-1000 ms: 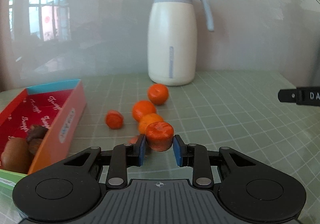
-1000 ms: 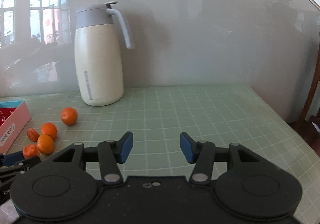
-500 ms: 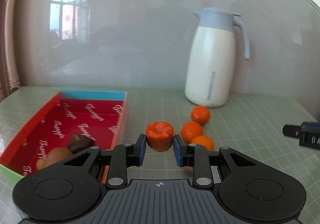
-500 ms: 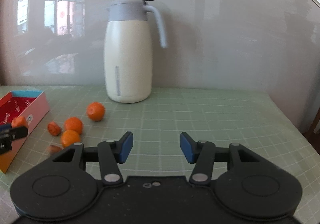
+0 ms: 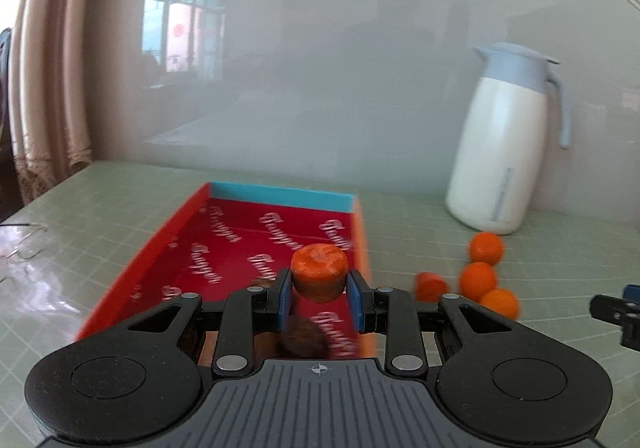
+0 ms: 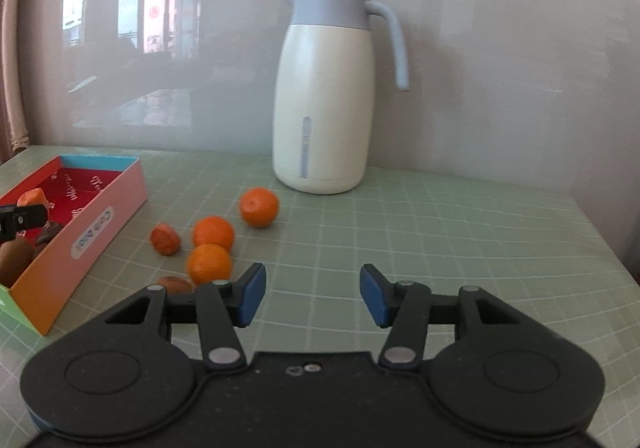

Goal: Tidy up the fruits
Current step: 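Carry the orange slice with the left tool into the red box and release, then grasp a small orange with the right tool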

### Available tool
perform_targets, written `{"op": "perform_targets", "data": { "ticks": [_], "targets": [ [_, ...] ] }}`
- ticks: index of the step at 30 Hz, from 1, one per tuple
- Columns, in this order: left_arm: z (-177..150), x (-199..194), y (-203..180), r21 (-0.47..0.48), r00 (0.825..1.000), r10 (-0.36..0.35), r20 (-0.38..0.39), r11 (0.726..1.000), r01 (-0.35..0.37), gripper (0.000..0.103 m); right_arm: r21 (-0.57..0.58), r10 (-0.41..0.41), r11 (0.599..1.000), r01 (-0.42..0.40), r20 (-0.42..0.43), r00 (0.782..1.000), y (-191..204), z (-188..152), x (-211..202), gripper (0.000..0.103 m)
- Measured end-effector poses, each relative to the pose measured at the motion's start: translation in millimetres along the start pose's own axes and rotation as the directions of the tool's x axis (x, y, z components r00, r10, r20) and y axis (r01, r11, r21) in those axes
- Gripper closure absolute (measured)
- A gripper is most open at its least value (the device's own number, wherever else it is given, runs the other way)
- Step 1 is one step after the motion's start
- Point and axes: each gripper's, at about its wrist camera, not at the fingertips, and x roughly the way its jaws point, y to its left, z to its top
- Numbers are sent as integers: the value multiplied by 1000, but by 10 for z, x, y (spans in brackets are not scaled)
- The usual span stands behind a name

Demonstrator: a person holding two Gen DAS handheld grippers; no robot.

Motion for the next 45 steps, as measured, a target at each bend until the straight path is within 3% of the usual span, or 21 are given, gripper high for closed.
{"op": "perform_targets", "data": {
  "ticks": [7, 8, 9, 11, 12, 28, 38, 45],
  "targets": [
    [-24, 123, 277, -12, 997, 65, -34, 998, -66, 73, -22, 19, 1000, -19, -4, 1000, 152, 2, 36, 45],
    [-28, 129, 305, -15, 997, 69, -36, 997, -70, 67, -23, 18, 1000, -18, -2, 1000, 162, 3, 37, 45],
    [-32, 130, 328, -18, 997, 72, -37, 997, -73, 49, -23, 18, 1000, -18, -2, 1000, 165, 5, 40, 45],
    [-34, 104, 346, -29, 996, 90, -14, 995, -90, 24, -19, 18, 1000, -18, -3, 1000, 157, 2, 43, 44],
    [-32, 82, 350, -32, 995, 98, 2, 995, -98, 22, -18, 18, 1000, -18, -4, 1000, 155, 1, 45, 44],
    [-48, -3, 377, -23, 995, 102, 20, 995, -102, 18, 1, 83, 997, -83, -14, 996, 362, 38, 228, 45],
    [-57, -21, 883, -94, 980, 198, 23, 976, -195, 17, 9, 87, 996, -87, -44, 995, 586, 85, 532, 49],
    [-88, -26, 1254, -137, 967, 253, 12, 959, -250, 17, 26, 79, 997, -77, -101, 992, 647, 81, 812, 61]
  ]
}}
